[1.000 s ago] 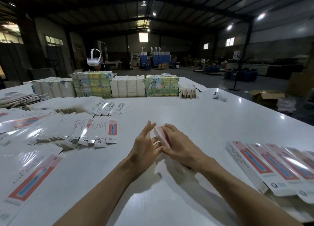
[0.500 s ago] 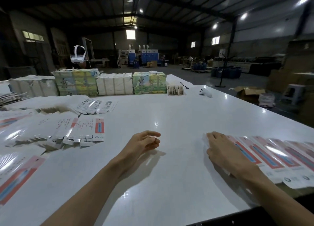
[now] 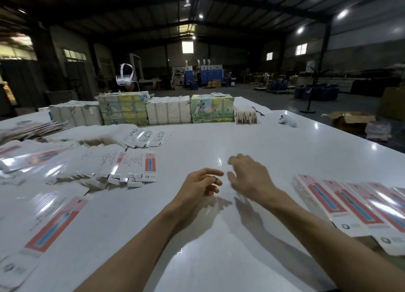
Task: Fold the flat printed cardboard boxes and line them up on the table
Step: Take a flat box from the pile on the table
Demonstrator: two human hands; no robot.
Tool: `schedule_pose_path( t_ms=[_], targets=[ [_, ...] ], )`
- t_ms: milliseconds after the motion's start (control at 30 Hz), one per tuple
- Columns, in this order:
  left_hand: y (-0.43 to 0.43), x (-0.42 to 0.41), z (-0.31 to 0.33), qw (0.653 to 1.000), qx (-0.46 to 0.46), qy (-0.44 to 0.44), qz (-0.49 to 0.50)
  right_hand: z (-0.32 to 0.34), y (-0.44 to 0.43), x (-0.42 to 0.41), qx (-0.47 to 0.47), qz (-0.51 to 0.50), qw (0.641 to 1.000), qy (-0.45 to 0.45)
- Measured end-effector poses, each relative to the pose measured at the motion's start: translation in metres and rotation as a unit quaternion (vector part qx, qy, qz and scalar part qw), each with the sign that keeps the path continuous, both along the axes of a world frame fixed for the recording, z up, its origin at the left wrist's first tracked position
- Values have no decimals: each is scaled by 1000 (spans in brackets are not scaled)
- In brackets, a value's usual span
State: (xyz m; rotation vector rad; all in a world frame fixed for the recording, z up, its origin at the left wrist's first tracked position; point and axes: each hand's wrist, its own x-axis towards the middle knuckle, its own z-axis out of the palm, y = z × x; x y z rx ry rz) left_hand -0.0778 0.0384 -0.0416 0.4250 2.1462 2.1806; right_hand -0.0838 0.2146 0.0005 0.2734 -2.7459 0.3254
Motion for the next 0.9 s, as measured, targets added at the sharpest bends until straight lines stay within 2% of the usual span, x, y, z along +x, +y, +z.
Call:
schedule_pose_path(
  t_ms=[133,233,333,367,433,500,700,767,900],
  targets=[
    [-8,-8,5,991,-58,6,118,-23,-37,-15,-153,28,988,9],
    [-29,-15,12,963,-142,-14,231,-43,-36,-22,-209,50,977,-15],
    [-69,-16,25,928,-266,-33,259,-49,-28,-27,-240,64,968,-22],
    [-86,-14,30,907,-328,-31,262,-49,-26,-28,-254,69,964,-27],
    [-121,-7,38,835,-473,-32,279,-49,-27,-29,-268,80,959,-39],
    [-157,4,44,769,-566,-62,289,-48,-29,-29,-265,88,959,-43],
    [-237,47,54,602,-662,-179,409,-49,-31,-28,-272,108,955,-44],
    [-244,56,55,580,-676,-200,408,-49,-30,-28,-281,115,952,-45],
    [-257,61,55,592,-653,-217,420,-49,-28,-26,-286,130,948,-46]
  ],
)
